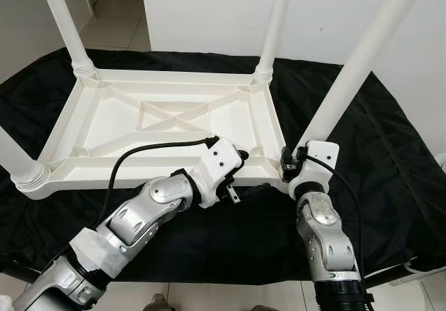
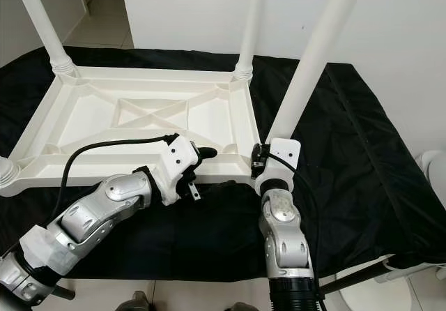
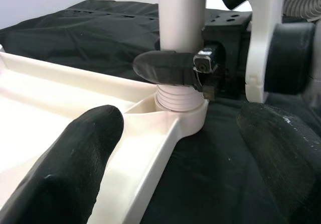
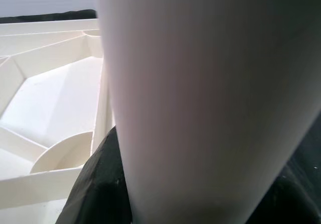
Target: Building children table
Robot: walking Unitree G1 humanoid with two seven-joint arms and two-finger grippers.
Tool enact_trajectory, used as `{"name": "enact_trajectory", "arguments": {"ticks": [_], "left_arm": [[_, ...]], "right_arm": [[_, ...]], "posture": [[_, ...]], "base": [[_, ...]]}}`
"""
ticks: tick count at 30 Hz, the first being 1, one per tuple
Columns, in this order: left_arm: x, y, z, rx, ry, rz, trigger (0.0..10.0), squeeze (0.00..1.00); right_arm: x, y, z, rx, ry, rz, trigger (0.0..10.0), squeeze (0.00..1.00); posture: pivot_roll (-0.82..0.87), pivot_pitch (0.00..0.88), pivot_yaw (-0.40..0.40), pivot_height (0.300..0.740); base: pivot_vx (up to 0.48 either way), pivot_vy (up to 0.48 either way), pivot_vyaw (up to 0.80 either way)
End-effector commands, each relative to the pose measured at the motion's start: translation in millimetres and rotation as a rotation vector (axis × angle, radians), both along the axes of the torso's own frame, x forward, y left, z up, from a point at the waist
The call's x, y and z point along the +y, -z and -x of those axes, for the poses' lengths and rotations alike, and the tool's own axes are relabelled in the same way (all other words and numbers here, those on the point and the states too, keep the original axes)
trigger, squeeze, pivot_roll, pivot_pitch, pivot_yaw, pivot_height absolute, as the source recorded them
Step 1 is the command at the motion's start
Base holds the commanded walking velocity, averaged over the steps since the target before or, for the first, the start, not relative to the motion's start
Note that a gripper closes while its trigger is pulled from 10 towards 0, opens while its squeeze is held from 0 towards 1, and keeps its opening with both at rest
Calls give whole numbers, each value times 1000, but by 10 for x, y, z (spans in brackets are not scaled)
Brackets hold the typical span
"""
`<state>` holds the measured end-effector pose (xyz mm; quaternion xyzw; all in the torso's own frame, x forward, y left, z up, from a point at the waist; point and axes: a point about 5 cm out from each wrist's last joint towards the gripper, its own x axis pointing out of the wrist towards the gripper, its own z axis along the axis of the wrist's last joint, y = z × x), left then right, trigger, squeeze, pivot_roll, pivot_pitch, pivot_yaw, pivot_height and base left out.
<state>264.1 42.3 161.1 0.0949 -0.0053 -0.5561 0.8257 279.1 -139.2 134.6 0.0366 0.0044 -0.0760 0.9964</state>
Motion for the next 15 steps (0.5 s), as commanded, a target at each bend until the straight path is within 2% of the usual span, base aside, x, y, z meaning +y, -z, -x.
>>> {"name": "enact_trajectory", "arguments": {"ticks": [1, 4, 7, 13, 14, 15], "left_arm": [[-21, 6, 69, 29, 205, -37, 10000, 0], [-24, 13, 84, 31, 208, -36, 10000, 0], [-25, 17, 89, 32, 209, -36, 10000, 0], [-35, 19, 81, 27, 205, -35, 10000, 0], [-40, 19, 74, 24, 198, -33, 10000, 0], [-53, 16, 60, 21, 176, -30, 10000, 0]], "right_arm": [[135, 154, 44, 82, 6, -70, 10000, 0], [214, 111, 65, 57, -27, -86, 10000, 0], [217, 100, 73, 55, -28, -91, 10000, 0], [148, 68, 78, 43, -24, -80, 10000, 0], [116, 56, 82, 34, -20, -82, 10000, 980], [80, 29, 91, 12, -33, -76, 10000, 1000]], "posture": [[31, 26, -41, 740], [27, 24, -41, 740], [23, 22, -44, 740], [17, 19, -52, 740], [11, 18, -54, 740], [10, 17, -54, 740]], "base": [[0, 0, 0], [0, 0, 0], [0, 0, 0], [0, 0, 0], [0, 0, 0], [0, 0, 0]]}}
